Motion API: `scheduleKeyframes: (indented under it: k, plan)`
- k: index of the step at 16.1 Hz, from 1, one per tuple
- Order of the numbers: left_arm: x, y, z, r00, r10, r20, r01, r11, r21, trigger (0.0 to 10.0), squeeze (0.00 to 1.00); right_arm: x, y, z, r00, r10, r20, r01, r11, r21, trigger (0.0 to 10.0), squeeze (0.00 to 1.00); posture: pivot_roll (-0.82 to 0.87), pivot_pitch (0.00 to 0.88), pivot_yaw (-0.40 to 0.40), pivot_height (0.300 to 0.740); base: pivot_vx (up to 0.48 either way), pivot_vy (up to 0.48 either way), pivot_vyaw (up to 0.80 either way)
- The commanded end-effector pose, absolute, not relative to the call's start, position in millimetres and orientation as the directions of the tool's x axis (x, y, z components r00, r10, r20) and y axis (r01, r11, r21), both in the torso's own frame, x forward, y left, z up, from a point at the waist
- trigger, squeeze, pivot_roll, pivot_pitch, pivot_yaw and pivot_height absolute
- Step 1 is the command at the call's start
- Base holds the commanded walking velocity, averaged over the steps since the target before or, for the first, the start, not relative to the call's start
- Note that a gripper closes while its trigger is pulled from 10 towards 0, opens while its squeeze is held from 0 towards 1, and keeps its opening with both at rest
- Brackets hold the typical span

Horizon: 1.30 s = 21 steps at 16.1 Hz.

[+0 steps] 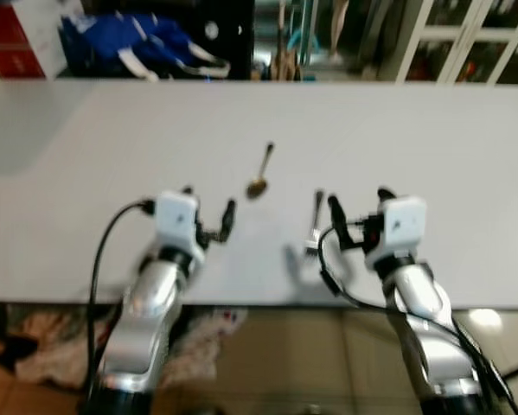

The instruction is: Setting the table

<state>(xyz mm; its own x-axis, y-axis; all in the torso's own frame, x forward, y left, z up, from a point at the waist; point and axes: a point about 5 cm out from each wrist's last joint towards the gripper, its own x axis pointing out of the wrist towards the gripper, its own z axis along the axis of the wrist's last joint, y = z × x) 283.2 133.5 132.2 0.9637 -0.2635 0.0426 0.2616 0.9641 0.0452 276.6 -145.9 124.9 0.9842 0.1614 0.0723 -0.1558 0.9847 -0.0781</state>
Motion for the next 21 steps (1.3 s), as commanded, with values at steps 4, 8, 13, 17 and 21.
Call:
scheduleKeyframes:
  k: [4, 8, 13, 17, 21]
  plan:
    - [293, 141, 135, 0.974, -0.225, 0.04, 0.222, 0.973, 0.068, 10.0, 0.0, 274, -143, 124, 0.983, 0.171, 0.072, -0.165, 0.983, -0.083, 10.0, 0.0, -0.01, 0.029, 0.029, 0.74, 0.355, -0.242, 0.0]
    - [300, 139, 138, 0.976, -0.211, 0.049, 0.208, 0.976, 0.071, 10.0, 0.0, 274, -144, 124, 0.981, 0.18, 0.073, -0.173, 0.981, -0.093, 10.0, 0.0, -0.01, 0.015, 0.026, 0.74, 0.064, 0.0, 0.0]
    - [302, 126, 145, 0.968, -0.242, 0.071, 0.239, 0.969, 0.056, 10.0, 0.0, 273, -141, 123, 0.978, 0.196, 0.07, -0.189, 0.978, -0.091, 10.0, 0.0, -0.02, 0.015, 0.029, 0.74, 0.347, 0.33, 0.0]
    - [319, 124, 159, 0.976, -0.203, 0.078, 0.198, 0.978, 0.072, 10.0, 0.0, 271, -139, 122, 0.978, 0.198, 0.066, -0.192, 0.978, -0.086, 10.0, 0.0, -0.02, 0.025, 0.034, 0.74, 0.197, 0.138, 0.0]
    - [364, 69, 198, 0.92, -0.391, 0.034, 0.388, 0.919, 0.065, 10.0, 0.0, 270, -133, 120, 0.976, 0.211, 0.061, -0.207, 0.976, -0.075, 10.0, 0.0, -0.02, 0.038, 0.036, 0.74, 0.0, 0.0, 0.0]
